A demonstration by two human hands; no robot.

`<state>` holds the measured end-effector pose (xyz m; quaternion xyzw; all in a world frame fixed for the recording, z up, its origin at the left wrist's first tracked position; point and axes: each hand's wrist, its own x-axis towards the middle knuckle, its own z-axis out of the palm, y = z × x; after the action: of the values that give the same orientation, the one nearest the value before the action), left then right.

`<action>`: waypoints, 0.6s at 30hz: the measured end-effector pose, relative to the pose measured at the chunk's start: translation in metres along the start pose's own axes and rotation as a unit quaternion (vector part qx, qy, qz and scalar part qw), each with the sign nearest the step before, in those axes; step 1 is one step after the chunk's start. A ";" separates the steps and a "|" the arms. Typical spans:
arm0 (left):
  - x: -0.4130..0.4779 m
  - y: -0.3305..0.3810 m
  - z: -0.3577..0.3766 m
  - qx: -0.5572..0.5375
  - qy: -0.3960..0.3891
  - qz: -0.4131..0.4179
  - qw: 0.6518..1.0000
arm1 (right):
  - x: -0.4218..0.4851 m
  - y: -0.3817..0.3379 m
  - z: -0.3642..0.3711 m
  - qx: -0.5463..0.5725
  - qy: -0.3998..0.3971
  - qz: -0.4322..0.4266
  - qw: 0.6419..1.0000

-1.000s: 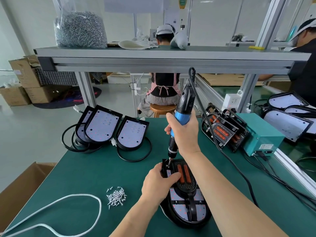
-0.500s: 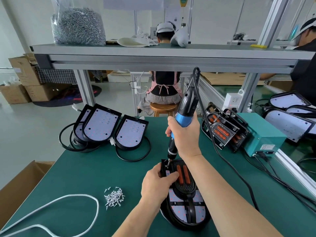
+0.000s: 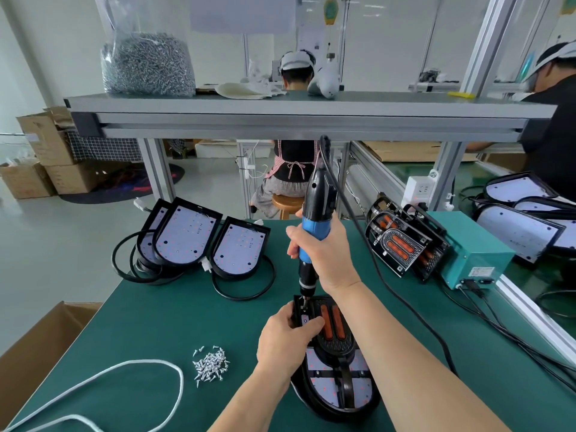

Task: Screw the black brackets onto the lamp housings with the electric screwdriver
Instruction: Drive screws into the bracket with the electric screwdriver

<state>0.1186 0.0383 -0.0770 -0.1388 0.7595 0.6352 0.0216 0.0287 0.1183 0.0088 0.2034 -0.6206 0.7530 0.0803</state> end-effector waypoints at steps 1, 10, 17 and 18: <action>0.000 0.001 0.000 0.006 -0.001 0.004 1.000 | 0.000 -0.002 -0.002 0.011 -0.003 0.000 1.000; -0.001 0.002 -0.002 0.018 -0.004 0.010 1.000 | -0.002 -0.021 -0.016 0.070 0.015 -0.004 0.997; 0.000 0.001 -0.003 0.006 -0.006 0.000 1.000 | 0.005 -0.053 -0.055 0.137 0.077 0.022 0.987; 0.000 0.001 -0.003 0.003 -0.008 0.002 1.000 | 0.003 -0.054 -0.064 0.130 0.105 0.041 0.985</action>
<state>0.1186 0.0359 -0.0755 -0.1320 0.7613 0.6343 0.0263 0.0333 0.1912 0.0491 0.1063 -0.5137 0.8469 0.0865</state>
